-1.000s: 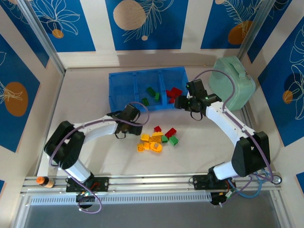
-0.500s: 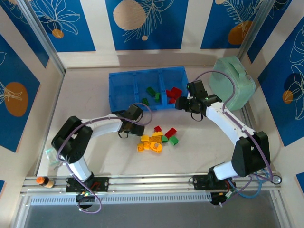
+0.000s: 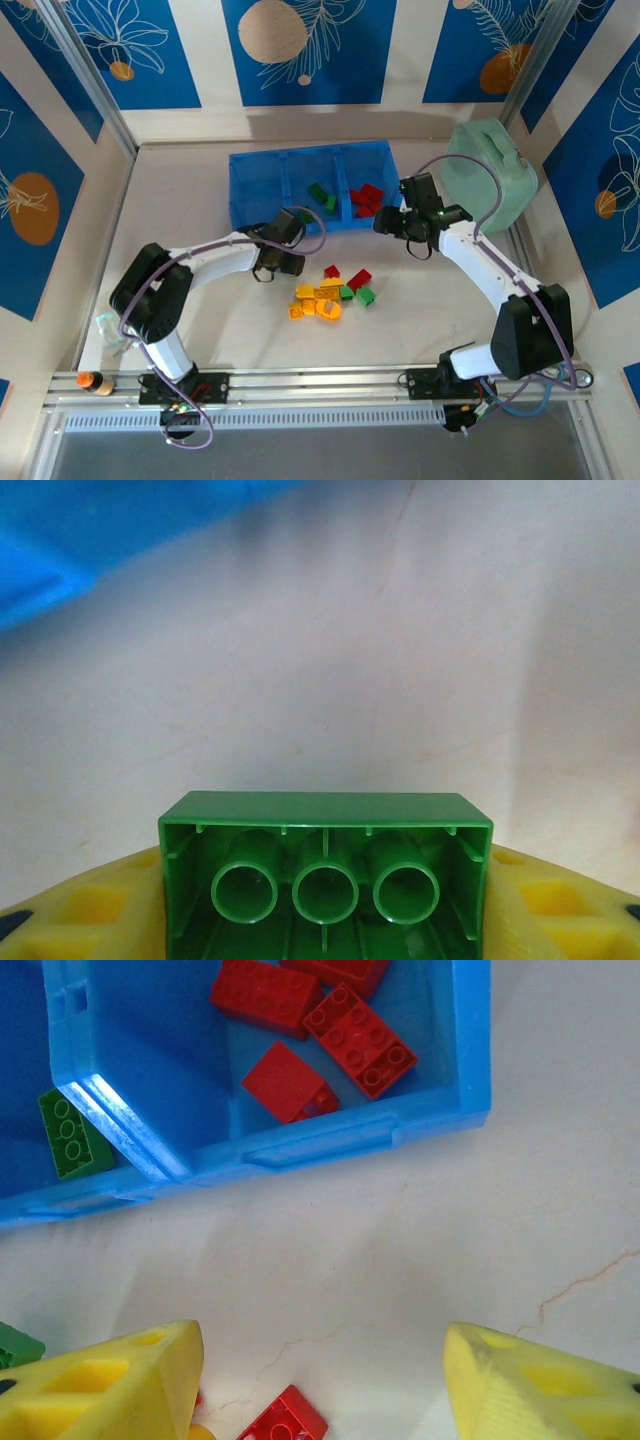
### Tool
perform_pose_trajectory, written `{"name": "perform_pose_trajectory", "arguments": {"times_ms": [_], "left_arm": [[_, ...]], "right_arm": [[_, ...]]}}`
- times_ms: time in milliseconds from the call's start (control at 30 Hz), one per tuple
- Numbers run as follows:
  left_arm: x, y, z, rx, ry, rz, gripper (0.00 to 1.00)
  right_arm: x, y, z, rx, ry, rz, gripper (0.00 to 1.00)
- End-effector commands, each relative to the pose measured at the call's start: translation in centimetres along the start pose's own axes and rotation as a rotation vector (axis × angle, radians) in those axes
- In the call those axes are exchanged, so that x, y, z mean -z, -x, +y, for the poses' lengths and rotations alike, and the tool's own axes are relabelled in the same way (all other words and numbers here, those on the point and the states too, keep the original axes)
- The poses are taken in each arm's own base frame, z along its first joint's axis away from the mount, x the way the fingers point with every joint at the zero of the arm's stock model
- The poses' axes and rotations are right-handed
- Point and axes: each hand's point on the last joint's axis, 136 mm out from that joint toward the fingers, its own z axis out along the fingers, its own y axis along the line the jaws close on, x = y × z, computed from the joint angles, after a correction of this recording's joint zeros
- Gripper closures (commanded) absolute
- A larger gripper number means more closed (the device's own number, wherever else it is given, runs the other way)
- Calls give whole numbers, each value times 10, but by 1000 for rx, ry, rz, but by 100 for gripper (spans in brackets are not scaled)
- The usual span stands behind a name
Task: Sort the legos into containers by color
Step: Pick up the lego from the center of the table, then place the lego in the container.
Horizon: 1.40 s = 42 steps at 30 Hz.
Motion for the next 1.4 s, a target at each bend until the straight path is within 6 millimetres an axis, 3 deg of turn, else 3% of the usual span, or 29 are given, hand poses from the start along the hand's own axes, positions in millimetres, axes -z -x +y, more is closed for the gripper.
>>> {"name": "perform_pose_trajectory", "arguments": {"times_ms": [0, 200, 367, 767, 967, 1100, 1233, 1300, 1367], "left_arm": [[30, 30, -12, -40, -35, -78, 48], [43, 70, -24, -76, -47, -134, 49], [42, 94, -34, -93, -61, -154, 49], [26, 139, -39, -107, -56, -161, 50], [14, 159, -37, -114, -44, -154, 50], [5, 173, -34, -122, -28, -151, 49], [-1, 185, -32, -119, -16, -143, 43], [2, 193, -32, -115, -15, -154, 29], [10, 198, -33, -113, -17, -171, 21]], "right_arm": [[2, -8, 0, -25, 30, 8, 35], [0, -19, -4, -37, 35, 25, 36], [3, -24, -7, -38, 38, 24, 36], [5, -32, -20, -58, 36, 23, 36], [5, -34, -16, -53, 66, 32, 36], [6, -38, -8, -42, 109, 50, 27], [6, -50, -2, -17, 132, 72, 26], [6, -59, 0, -1, 132, 90, 22], [4, -67, 1, 16, 125, 110, 15]]}}
